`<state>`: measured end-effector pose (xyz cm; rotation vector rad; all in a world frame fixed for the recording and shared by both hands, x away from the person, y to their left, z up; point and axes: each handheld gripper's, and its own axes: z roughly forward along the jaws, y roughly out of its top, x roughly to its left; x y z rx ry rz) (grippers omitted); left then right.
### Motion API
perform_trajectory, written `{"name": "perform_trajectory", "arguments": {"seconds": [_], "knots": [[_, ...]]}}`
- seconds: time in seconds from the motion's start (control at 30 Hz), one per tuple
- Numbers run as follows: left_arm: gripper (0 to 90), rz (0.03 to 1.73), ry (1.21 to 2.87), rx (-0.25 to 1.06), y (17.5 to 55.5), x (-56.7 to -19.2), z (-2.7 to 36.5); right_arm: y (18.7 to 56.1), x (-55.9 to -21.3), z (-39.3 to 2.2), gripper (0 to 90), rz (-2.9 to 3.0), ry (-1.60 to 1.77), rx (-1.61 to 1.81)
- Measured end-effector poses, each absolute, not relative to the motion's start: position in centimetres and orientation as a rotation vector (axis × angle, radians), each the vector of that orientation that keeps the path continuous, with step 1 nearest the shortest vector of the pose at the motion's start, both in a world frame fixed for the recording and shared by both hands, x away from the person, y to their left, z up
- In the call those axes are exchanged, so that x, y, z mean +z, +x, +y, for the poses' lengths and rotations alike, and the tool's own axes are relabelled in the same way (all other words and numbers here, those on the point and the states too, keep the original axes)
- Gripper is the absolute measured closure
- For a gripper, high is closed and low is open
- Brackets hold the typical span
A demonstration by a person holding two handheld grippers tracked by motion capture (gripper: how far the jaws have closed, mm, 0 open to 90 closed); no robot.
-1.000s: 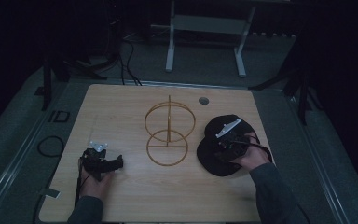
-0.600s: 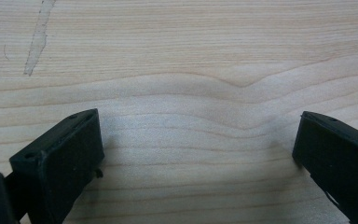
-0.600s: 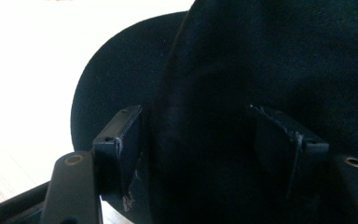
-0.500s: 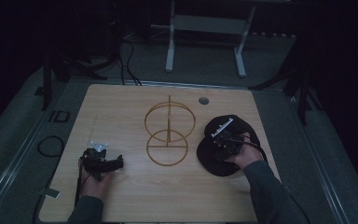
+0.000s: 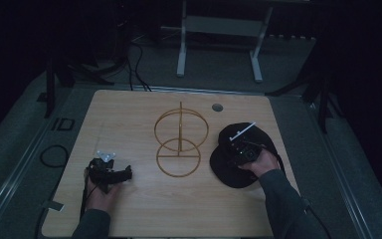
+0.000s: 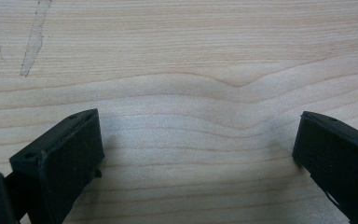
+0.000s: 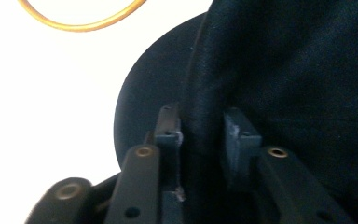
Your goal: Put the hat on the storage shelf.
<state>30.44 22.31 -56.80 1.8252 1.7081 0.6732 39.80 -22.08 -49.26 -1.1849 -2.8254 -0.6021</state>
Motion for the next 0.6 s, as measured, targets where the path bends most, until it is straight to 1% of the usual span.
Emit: {"name": "perform_trajectory", "arguments": {"seconds": [0.23, 0.6], "knots": [[1.2, 1.706, 1.829, 0.671, 30.44, -56.78, 22.30, 39.57, -48.88, -21.52, 78.1, -2.877, -1.182, -0.554], [1.2, 1.704, 1.830, 0.672, 30.45, -56.79, 22.24, 39.32, -48.42, -21.87, 78.7, -2.948, -1.189, -0.500]]}}
